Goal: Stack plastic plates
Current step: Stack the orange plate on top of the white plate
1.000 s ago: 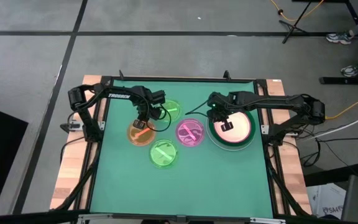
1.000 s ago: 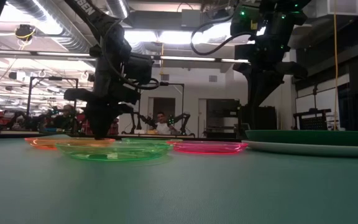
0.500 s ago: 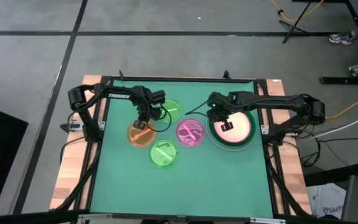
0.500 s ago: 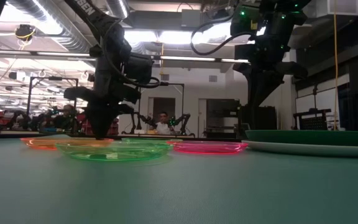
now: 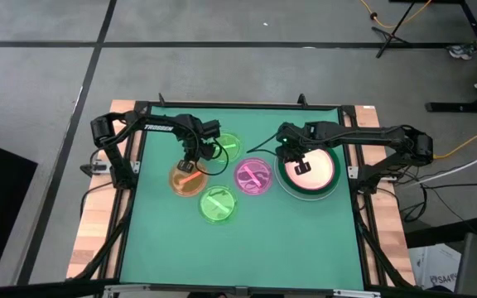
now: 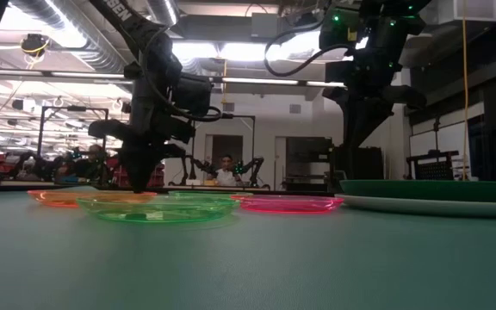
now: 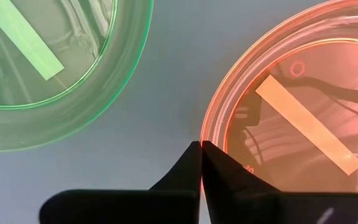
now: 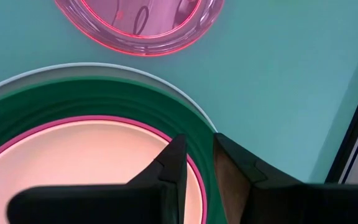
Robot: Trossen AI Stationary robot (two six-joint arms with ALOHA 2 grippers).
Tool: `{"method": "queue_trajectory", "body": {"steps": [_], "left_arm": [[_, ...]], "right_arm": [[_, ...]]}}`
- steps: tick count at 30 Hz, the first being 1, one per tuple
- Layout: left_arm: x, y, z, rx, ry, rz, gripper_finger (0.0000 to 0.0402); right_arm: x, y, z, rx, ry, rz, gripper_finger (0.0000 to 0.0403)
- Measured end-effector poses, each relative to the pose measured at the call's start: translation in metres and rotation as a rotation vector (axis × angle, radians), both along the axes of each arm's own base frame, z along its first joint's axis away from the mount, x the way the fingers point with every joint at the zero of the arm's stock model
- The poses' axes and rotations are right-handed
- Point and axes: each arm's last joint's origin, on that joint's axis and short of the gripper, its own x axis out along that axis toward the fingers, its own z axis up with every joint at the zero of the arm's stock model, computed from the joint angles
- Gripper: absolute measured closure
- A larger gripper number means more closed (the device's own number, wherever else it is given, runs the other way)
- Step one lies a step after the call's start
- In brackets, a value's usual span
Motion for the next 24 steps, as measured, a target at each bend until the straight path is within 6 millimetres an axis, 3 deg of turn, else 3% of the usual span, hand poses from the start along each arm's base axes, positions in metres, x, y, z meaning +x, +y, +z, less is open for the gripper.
{"method": "queue_trajectory", "body": {"steps": [18, 24], "left_arm": [[-0.001, 0.0, 0.0, 0.001, 0.014, 0.048, 0.0401], [0.007, 0.005, 0.011, 0.053, -0.008, 0.054, 0.0401]], "right_arm": [[0.007, -0.002, 0.003, -0.017, -0.078, -0.004, 0.0333], [0.013, -0.003, 0.006, -0.027, -0.15, -0.021, 0.0333]]}}
